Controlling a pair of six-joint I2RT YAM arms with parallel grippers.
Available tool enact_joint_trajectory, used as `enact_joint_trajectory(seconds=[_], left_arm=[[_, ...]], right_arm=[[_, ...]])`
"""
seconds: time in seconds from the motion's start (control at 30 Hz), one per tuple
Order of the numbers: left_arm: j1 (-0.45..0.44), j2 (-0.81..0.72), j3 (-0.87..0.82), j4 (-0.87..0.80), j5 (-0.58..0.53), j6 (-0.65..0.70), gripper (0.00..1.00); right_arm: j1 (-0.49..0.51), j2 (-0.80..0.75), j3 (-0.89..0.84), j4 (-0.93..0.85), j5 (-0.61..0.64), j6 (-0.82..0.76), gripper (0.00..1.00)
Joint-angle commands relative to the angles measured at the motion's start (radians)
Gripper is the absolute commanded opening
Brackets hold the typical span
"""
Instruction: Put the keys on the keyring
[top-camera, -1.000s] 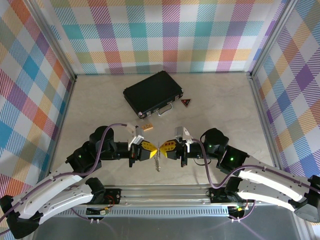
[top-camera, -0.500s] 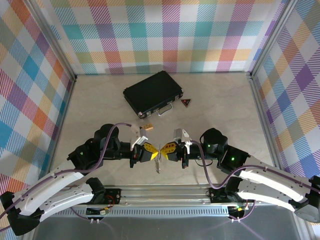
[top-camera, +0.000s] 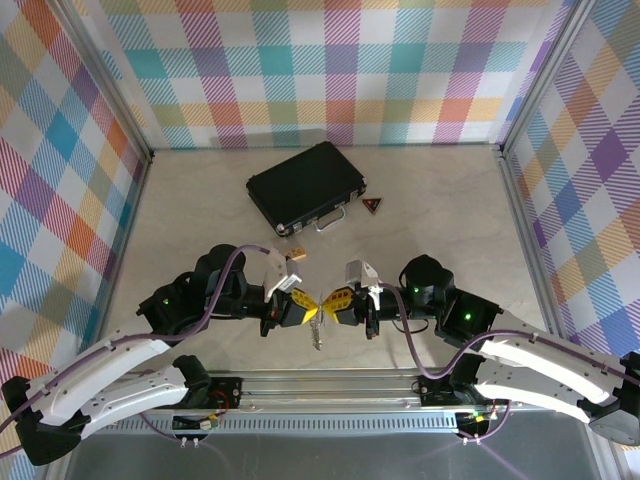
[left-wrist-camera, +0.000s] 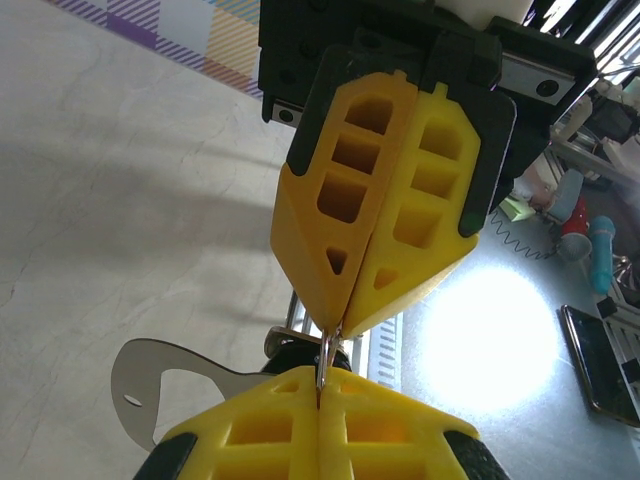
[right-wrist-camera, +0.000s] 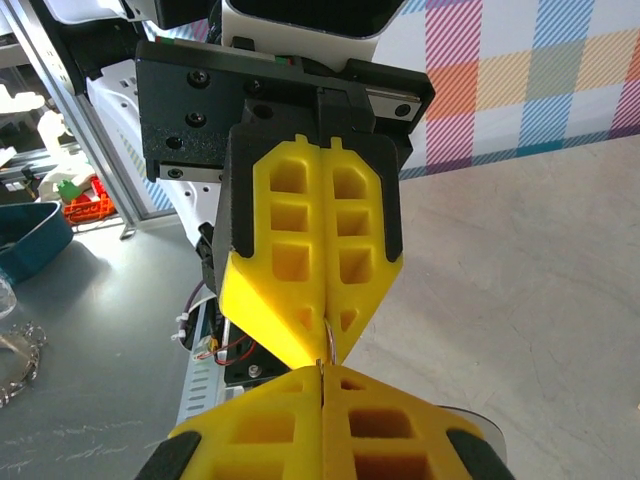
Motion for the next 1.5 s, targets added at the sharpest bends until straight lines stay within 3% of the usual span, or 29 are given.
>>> enact_joint_trajectory(seconds=[0.0,0.5,1.47], left_arm=[[-0.006,0.004,0.044,-0.002,-0.017,0.021,0.00],[-0.005,0.052,0.109,-0.105,0.005,0.078,0.00],[-0.009,0.119,0.157,-0.191,0.038,0.102,0.00]], right_arm=[[0.013,-0.019,0.041,0.008,-0.073,-0.022,0.00],[0.013,-0.001,0.070,-0.055,-0.138,-0.043,0.00],[0.014,0.006,0.065,-0.080,-0.136,-0.070,0.00]])
